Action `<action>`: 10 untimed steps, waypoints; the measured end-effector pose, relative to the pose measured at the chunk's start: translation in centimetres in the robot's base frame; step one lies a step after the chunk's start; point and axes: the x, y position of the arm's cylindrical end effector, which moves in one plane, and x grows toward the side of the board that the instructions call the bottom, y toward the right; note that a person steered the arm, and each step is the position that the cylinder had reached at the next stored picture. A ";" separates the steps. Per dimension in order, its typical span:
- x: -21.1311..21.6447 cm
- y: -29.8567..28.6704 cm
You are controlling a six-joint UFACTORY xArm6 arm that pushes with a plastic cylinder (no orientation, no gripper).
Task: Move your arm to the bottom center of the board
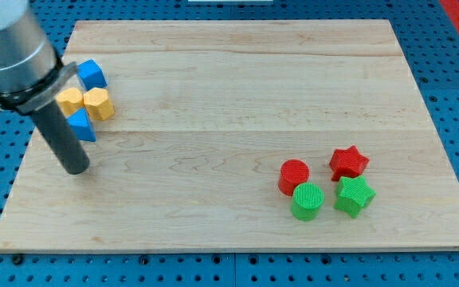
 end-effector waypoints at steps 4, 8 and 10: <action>4.0 -0.8; 11.2 6.4; 10.3 24.1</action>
